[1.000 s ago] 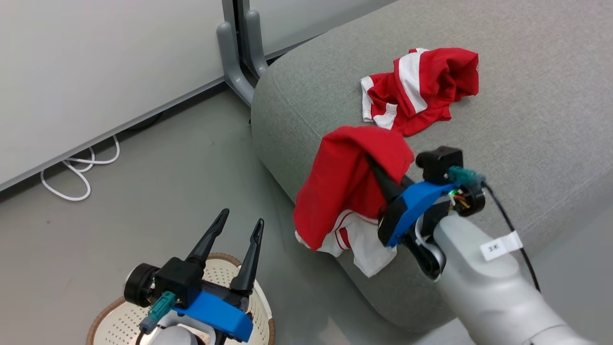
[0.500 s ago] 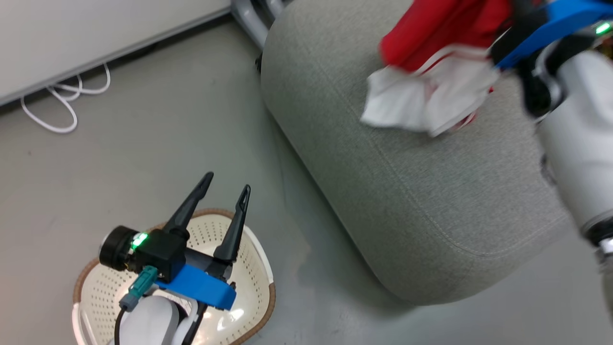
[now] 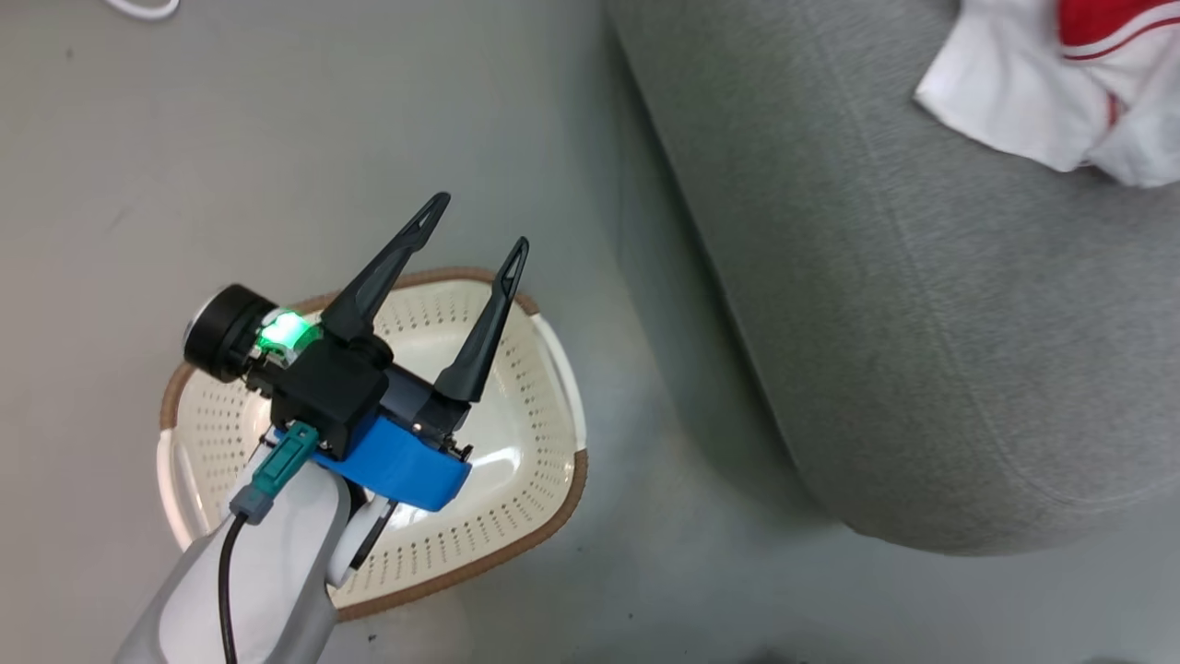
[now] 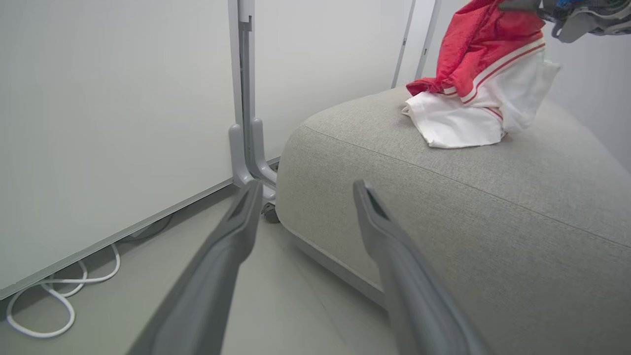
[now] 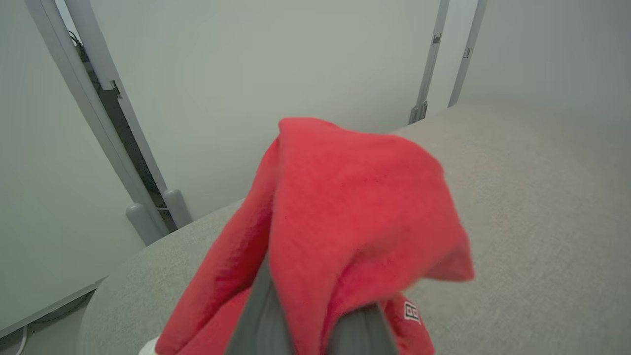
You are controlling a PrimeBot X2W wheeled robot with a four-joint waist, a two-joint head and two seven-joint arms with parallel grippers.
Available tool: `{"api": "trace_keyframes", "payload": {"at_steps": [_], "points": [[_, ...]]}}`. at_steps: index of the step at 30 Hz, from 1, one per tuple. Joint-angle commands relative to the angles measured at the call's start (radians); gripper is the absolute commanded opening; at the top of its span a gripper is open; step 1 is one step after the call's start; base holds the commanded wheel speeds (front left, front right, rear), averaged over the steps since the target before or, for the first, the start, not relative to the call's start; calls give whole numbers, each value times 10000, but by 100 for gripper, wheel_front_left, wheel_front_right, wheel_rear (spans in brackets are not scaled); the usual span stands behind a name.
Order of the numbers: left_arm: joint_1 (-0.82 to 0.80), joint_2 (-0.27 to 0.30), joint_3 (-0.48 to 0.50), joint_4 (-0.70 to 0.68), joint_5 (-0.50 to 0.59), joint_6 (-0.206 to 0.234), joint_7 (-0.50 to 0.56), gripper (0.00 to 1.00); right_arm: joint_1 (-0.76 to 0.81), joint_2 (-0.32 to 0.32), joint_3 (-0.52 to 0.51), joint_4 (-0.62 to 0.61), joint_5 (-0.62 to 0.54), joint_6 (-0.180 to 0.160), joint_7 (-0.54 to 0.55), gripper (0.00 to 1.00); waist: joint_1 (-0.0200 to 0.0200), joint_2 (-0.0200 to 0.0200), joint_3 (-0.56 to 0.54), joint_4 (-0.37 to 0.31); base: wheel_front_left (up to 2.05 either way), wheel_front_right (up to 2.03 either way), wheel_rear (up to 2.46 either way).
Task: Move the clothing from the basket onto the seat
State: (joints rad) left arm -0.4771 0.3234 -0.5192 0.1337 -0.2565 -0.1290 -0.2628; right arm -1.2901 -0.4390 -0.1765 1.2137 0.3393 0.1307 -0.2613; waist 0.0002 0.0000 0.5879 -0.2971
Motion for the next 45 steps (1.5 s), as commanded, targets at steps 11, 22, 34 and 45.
{"api": "trace_keyframes", "payload": {"at_steps": [11,22,34,45], "points": [[-271,-30,-54,-82,-56,-17,-28,100,1464,764,-1845,-653,-1744,1,-55,100,-2,0,464,563,0,0,0],[421,-583,57,293,-609,-17,-28,100,2461,1066,-2258,-841,-3454,1,-54,100,-2,0,-1265,702,0,0,0],[2658,-1492,1442,841,-1008,-18,-28,100,4428,1729,-1535,-1664,-4186,1,-46,100,-2,0,-4227,1156,0,0,0],[4027,-2031,2686,1058,-868,-18,-28,100,7329,3047,-470,-3995,-3933,1,45,100,-2,0,-5576,1958,0,0,0]]}}
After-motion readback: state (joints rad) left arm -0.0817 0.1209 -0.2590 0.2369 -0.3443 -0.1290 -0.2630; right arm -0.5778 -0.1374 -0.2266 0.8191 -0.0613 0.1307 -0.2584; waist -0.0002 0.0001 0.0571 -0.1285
